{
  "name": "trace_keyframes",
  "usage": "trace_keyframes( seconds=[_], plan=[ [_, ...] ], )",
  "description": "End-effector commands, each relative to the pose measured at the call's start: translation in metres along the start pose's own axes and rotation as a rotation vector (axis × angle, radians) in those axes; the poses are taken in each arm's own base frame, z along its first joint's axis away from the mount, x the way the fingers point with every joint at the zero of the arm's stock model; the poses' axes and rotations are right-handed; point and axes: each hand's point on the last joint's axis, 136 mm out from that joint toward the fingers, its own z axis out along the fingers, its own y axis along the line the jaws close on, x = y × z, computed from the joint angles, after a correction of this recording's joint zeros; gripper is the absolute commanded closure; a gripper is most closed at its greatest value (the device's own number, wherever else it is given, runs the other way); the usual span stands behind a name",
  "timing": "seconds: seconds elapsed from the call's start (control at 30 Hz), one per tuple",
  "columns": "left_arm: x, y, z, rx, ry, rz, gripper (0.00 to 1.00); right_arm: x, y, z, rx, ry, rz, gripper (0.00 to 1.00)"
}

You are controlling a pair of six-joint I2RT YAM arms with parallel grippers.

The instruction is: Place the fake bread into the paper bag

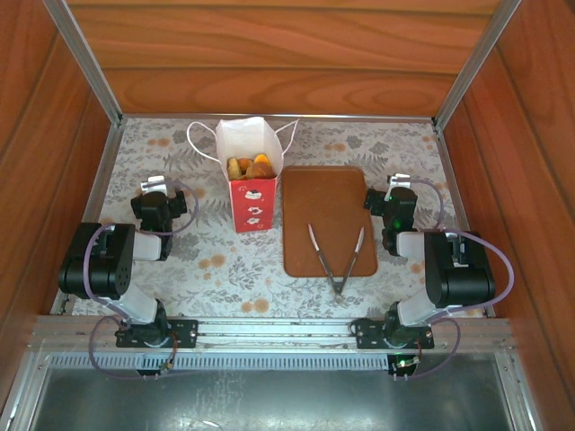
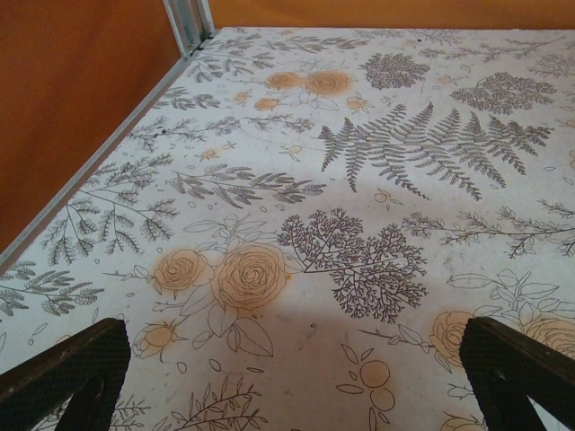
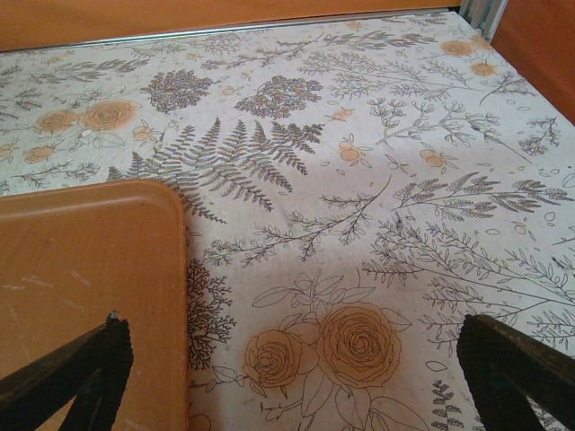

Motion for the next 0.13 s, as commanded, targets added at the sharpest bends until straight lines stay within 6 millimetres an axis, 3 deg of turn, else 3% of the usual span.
trace_keyframes(
  seconds=[0.0, 0.1],
  plan=[
    [-0.0128, 0.0063, 0.0011, -0.023, -0.037, -0.022, 0.0, -0.0089, -0.0016, -0.0007, -0.001, -0.03, -0.003, 0.0],
    [-0.0128, 0.006, 0.0012, -0.022, -0.037, -0.021, 0.0, -0.009, -0.0011, -0.001, -0.002, -0.031, -0.003, 0.0]
  ],
)
